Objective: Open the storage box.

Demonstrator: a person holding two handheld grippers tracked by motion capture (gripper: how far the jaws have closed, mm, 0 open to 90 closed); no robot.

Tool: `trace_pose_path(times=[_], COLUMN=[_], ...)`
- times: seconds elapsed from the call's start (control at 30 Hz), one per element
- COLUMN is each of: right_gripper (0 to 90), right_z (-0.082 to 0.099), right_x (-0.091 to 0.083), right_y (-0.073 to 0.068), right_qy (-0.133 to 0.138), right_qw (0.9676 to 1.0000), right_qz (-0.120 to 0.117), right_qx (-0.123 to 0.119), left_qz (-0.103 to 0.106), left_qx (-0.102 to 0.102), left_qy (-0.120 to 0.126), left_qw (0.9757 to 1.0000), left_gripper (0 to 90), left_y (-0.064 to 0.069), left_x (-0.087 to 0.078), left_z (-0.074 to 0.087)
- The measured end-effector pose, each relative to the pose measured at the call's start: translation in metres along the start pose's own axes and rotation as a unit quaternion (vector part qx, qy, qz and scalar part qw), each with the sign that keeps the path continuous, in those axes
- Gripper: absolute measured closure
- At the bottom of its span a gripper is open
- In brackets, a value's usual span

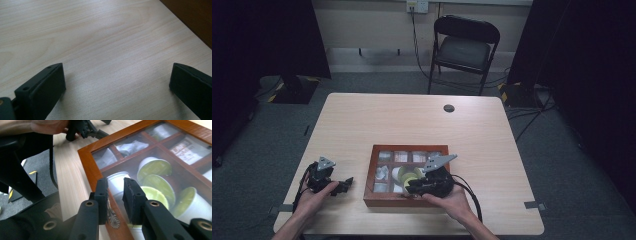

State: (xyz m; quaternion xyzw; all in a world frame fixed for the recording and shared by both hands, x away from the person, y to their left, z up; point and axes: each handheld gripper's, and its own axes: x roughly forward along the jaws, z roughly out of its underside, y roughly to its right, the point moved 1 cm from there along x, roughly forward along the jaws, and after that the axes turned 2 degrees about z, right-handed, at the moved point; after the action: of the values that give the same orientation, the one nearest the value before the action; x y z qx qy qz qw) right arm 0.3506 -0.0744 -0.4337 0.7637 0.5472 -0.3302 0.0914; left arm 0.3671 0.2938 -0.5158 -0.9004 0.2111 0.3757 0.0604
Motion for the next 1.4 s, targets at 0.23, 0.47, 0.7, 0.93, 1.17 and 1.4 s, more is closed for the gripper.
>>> trace_pose_path(times=[0.23,0.47,0.7,0.93,1.17,1.4], right_gripper=[76.2,77.4,79.9,79.9,81.2,81.3], right_z=[0.002,0.003,0.009,0.01,0.01,0.007], right_x=[0.006,0.012,0.015,0.016,0.016,0.015], right_y=[-0.003,-0.007,-0.006,-0.008,-0.008,-0.009], right_qy=[-0.011,-0.021,-0.024,-0.018,-0.019,-0.026], right_qw=[0.9999,0.9997,0.9995,0.9995,0.9992,0.9989], right_qz=[-0.001,-0.008,-0.013,-0.006,-0.009,-0.007], right_qx=[-0.005,-0.012,-0.016,-0.026,-0.032,-0.038], left_qz=[0.0,0.0,0.0,0.0,0.0,0.0], left_qx=[0.0,0.0,0.0,-0.001,0.0,0.0], left_qy=[0.0,0.0,0.0,0.0,0.0,0.0], left_qw=[1.0,1.0,1.0,1.0,1.0,1.0], left_gripper=[0.0,0.0,0.0,0.0,0.0,0.0], left_y=[0.0,0.0,0.0,0.0,0.0,0.0], left_x=[0.0,0.0,0.0,0.0,0.0,0.0], left_z=[0.0,0.0,0.0,0.0,0.0,0.0])
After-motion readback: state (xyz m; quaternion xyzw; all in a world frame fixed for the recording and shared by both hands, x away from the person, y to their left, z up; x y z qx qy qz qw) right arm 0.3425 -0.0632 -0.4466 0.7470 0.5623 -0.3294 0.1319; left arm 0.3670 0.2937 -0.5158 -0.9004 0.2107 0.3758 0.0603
